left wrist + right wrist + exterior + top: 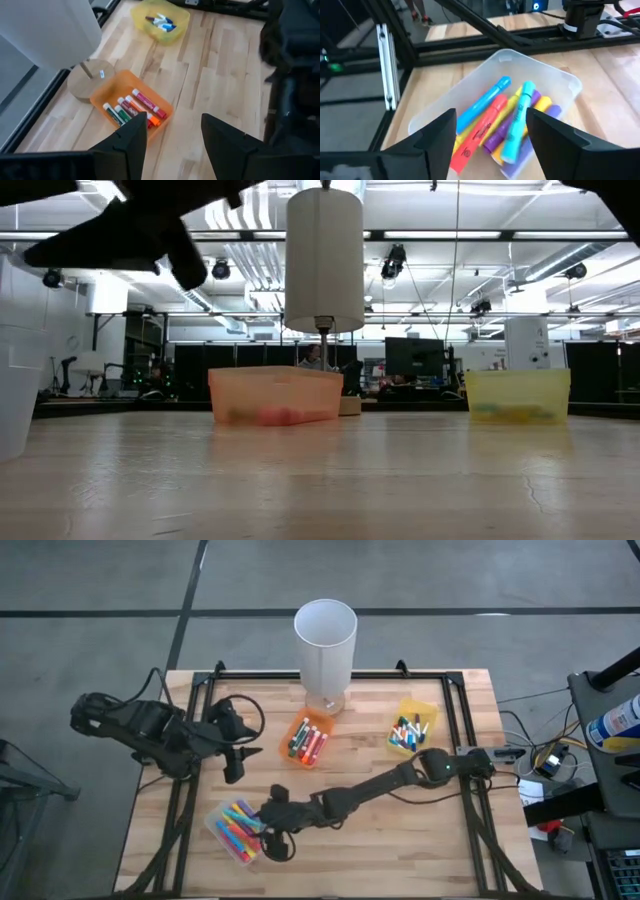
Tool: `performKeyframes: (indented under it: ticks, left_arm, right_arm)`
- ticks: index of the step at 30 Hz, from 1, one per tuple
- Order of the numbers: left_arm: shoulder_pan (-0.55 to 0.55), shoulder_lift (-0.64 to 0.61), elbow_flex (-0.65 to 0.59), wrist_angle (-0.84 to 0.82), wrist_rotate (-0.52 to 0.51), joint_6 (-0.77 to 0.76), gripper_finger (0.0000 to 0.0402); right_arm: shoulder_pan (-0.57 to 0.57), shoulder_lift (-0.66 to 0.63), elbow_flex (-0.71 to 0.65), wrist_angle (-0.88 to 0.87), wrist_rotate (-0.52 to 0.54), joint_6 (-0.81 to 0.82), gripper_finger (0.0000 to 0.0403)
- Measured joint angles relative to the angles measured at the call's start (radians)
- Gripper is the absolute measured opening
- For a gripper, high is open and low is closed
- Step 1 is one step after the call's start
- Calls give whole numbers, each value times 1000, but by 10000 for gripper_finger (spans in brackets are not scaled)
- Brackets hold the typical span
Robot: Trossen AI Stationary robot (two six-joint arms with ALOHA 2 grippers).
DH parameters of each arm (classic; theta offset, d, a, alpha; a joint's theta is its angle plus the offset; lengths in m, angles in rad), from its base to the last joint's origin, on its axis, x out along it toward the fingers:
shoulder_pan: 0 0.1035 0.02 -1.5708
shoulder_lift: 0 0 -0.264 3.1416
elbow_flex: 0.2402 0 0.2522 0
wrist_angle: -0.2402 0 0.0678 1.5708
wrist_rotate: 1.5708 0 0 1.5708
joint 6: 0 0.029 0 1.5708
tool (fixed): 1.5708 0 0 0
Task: Pick & Place Markers
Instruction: Return to Home Position
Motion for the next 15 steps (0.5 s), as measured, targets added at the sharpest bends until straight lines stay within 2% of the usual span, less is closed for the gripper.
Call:
performKeyframes:
  ticks: [2,4,6,9,12,15]
  left_arm:
    - [0,0,-17,-2,1,-11,181]
    - [0,0,-38,-4,0,-12,181]
    - [0,1,-62,-4,0,-18,181]
    - [0,2,-99,-3,1,-38,181]
    - [0,2,-138,-2,1,-60,181]
    - [0,2,-174,5,2,-84,181]
  right_arm:
    - [0,-19,-4,-49,1,-21,223]
    - [4,-27,-16,-66,-2,-38,189]
    - [9,-28,-27,-74,-35,-52,138]
    - [11,-33,-47,-69,-132,-66,39]
    - [11,-48,-85,-38,-154,-65,15]
    - [10,-67,-144,-4,-155,-77,9]
